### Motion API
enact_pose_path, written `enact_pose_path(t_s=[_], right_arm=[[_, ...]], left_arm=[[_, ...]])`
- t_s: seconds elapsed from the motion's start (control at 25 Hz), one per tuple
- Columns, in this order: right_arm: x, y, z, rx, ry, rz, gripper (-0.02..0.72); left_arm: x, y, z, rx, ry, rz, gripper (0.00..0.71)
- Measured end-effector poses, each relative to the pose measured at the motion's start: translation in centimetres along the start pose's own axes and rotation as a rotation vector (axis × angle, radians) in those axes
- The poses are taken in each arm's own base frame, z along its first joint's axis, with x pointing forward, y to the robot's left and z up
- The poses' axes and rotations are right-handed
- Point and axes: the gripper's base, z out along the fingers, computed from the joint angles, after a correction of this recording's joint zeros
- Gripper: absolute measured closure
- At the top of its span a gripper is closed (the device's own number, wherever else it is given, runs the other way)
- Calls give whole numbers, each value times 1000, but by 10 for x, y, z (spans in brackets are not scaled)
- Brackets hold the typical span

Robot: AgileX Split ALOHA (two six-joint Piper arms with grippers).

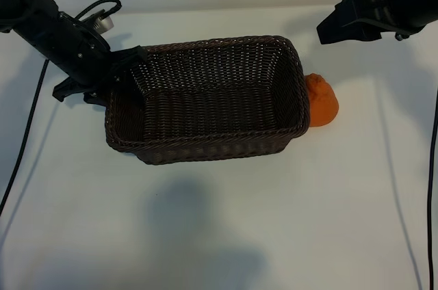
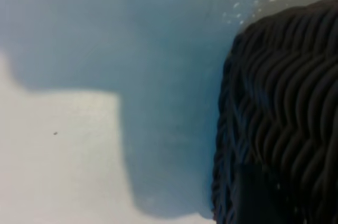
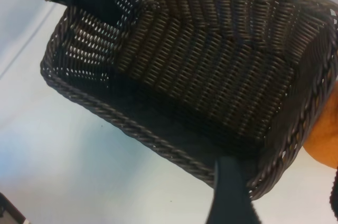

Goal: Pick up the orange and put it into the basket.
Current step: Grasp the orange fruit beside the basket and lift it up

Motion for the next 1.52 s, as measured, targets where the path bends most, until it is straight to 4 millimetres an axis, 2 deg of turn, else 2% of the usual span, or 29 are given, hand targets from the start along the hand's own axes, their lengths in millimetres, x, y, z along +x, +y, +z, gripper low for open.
enact_pose_path(t_s=[0.08, 0.2, 0.76, 1.2, 1.52], right_arm=[[0, 0, 0, 0, 0, 0, 256], [0, 0, 0, 0, 0, 0, 256], [0, 0, 0, 0, -1, 0, 256], [0, 0, 0, 0, -1, 0, 256], [0, 1, 0, -8, -5, 7, 256]], left_arm=[[0, 0, 0, 1, 5, -3, 262], [1, 0, 0, 1, 15, -3, 232], [7, -1, -3, 8, 68, -4, 223], [23, -12, -38, -24, 56, 39, 223], [42, -21, -78, -78, 1, 76, 223]])
